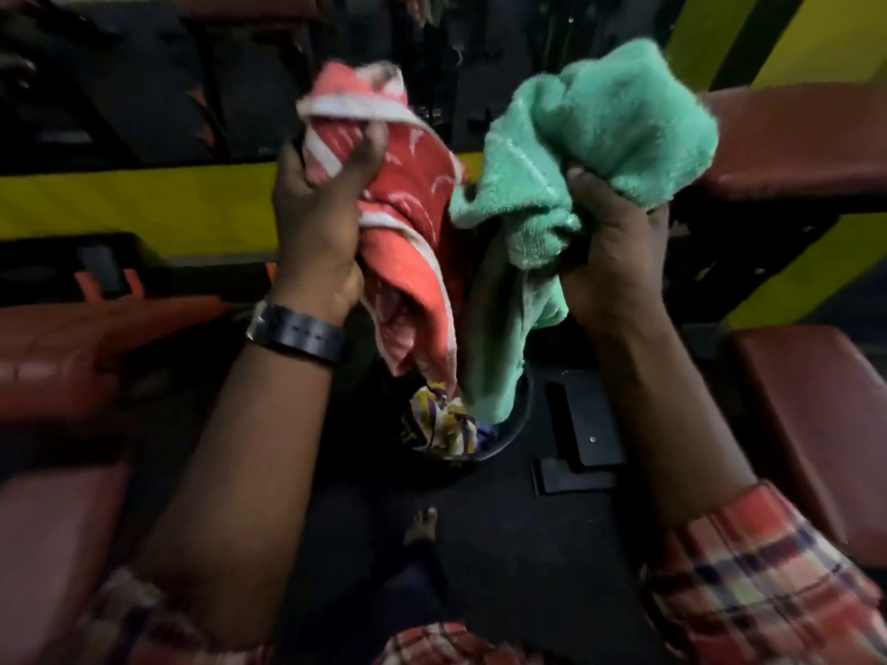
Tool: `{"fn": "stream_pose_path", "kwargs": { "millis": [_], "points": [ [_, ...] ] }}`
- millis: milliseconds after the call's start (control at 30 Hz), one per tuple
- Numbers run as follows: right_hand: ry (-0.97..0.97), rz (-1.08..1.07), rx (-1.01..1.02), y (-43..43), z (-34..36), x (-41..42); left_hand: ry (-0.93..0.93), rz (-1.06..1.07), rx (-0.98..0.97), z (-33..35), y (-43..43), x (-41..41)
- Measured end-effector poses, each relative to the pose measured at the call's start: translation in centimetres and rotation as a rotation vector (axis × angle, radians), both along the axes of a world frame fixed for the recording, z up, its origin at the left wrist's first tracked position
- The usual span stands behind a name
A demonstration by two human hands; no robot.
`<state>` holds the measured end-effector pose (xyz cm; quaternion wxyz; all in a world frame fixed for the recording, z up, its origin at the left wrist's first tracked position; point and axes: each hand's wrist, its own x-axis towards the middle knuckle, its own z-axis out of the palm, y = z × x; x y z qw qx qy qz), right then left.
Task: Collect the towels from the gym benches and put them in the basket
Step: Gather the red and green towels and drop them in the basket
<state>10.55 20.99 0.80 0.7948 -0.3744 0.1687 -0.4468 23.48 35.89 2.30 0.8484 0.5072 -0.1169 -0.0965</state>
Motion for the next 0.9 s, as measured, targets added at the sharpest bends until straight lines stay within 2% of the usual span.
{"fn": "stream_pose_path", "kwargs": {
  "millis": [133, 233, 400, 533, 600, 733, 900],
  "points": [
    [0.229, -0.006, 0.016, -0.9, -4.9, 5.4, 0.236, 0.061, 0.132, -7.1, -2.5, 3.8],
    [0.447, 0.01, -0.028, -1.6, -10.0, 8.7, 0.375, 0.012, 0.262, -12.6, -4.2, 7.1],
    [0.774, 0.111, 0.044, -2.3, -18.2, 11.8, 0.666, -0.321, 0.364, -19.1, -5.0, 9.9],
    [0.962, 0.233, 0.052, -1.9, -22.8, 12.3, 0.882, -0.39, 0.56, -21.8, -4.2, 10.5],
    [0.98, 0.286, 0.131, -1.9, -23.8, 12.4, 0.917, -0.385, 0.547, -22.6, -4.1, 10.9],
    [0.913, 0.257, 0.203, -2.4, -23.1, 11.5, 0.872, -0.394, 0.505, -22.1, -5.0, 10.9],
    [0.754, 0.15, 0.222, -3.5, -19.6, 7.0, 0.664, -0.497, 0.612, -19.6, -8.3, 7.3]
  ]
}}
